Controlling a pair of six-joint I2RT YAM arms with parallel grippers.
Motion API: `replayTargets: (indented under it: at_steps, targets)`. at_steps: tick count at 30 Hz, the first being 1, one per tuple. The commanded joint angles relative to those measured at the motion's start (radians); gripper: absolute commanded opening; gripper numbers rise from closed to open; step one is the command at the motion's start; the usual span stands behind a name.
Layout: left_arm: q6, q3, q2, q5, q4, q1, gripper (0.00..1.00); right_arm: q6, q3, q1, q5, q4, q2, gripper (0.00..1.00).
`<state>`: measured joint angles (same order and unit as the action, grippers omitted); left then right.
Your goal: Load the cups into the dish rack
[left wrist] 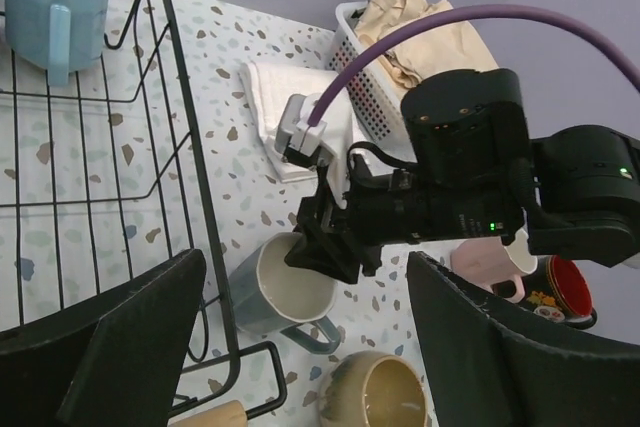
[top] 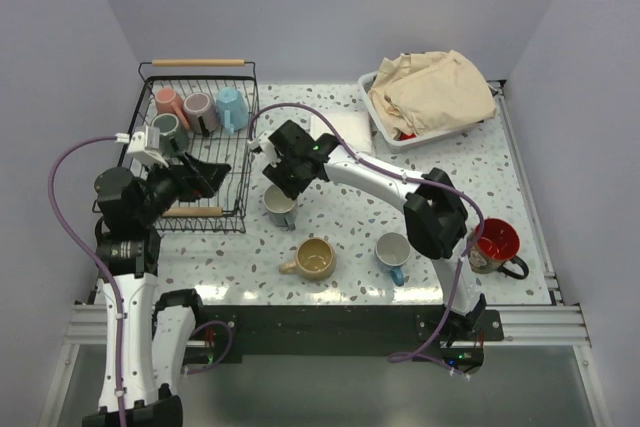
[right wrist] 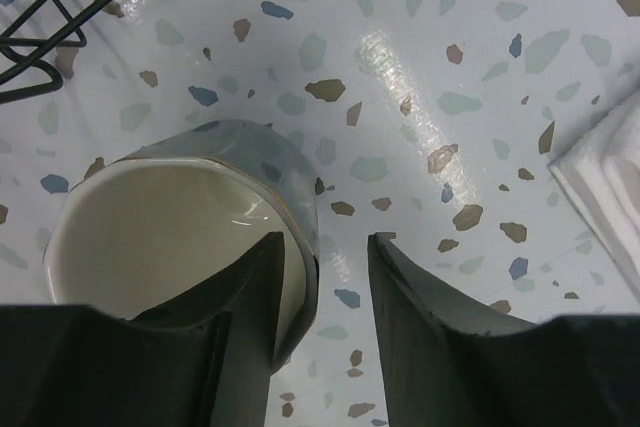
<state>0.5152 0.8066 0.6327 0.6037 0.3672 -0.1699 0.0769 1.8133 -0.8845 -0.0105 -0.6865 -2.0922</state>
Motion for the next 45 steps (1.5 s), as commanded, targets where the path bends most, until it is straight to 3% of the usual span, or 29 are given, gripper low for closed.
replayTargets:
  at_steps: [1,5,6,12,16,24,28,34,39,45]
  targets:
    - [0.077,0.000,-0.033,0.076,-0.050,-0.005,0.87,-0.019,0.038,0.002,-0.020,-0.002,-0.002,0.24]
    - [0.146,-0.014,-0.039,0.143,-0.085,-0.002,0.87,-0.019,0.032,0.002,0.000,0.007,0.029,0.02]
    - [0.161,-0.020,-0.039,0.157,-0.109,-0.002,0.87,-0.019,0.027,0.004,0.003,0.008,0.043,0.00]
    - [0.302,-0.069,-0.030,0.246,-0.260,0.010,0.86,-0.031,-0.003,0.059,-0.006,0.036,0.197,0.00]
    - [0.368,-0.067,-0.033,0.237,-0.352,0.075,0.86,-0.055,-0.008,0.162,-0.100,0.042,0.316,0.00]
    - [0.519,-0.103,0.019,0.107,-0.637,0.325,0.86,-0.198,-0.095,0.476,-0.504,0.143,0.584,0.00]
    - [0.558,-0.103,0.096,-0.040,-0.738,0.529,0.86,-0.319,-0.181,0.579,-0.702,0.327,0.688,0.00]
    - [0.595,-0.072,0.261,-0.243,-0.960,0.799,0.86,-0.596,-0.315,0.599,-0.943,0.682,0.753,0.00]
    - [0.600,0.003,0.441,-0.364,-1.047,0.981,0.87,-0.876,-0.446,0.598,-0.982,1.044,0.785,0.00]
    - [0.563,0.060,0.521,-0.502,-1.142,1.064,0.85,-0.965,-0.581,0.599,-0.994,1.203,0.848,0.00]
